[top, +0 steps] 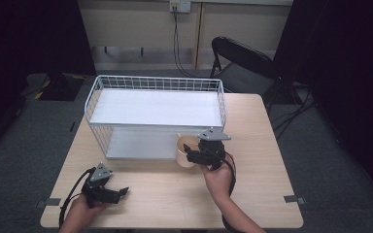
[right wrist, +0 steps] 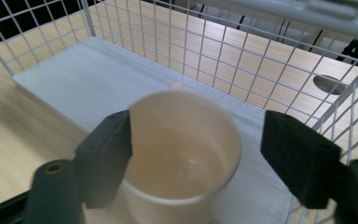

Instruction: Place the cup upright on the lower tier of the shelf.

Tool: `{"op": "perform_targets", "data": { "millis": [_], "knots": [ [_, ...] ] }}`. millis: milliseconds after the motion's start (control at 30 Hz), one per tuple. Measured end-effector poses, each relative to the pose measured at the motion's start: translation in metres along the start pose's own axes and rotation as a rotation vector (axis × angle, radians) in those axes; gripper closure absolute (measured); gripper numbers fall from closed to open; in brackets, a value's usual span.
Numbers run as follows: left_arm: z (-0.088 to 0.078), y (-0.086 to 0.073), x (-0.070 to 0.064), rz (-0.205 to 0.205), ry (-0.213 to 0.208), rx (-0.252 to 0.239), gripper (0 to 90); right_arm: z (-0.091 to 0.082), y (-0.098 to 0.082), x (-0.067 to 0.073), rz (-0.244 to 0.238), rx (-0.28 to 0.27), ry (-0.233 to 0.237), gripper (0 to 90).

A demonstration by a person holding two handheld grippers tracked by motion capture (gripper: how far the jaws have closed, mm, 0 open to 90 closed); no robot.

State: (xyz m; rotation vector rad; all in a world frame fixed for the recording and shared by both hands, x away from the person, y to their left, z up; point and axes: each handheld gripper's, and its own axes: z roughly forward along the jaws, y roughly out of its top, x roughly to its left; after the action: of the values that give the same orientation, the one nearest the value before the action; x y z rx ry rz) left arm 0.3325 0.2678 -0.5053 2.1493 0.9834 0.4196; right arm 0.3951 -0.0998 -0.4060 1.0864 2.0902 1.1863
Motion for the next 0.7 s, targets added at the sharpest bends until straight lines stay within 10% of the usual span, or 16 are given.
{"op": "perform_targets", "data": {
  "millis": [700],
  "knots": [
    [0.0, 0.0, 0.0, 0.0, 0.0, 0.0, 7.0, -0.011, -0.039, 0.011, 0.034, 0.029, 0.033, 13.7]
  ]
}}
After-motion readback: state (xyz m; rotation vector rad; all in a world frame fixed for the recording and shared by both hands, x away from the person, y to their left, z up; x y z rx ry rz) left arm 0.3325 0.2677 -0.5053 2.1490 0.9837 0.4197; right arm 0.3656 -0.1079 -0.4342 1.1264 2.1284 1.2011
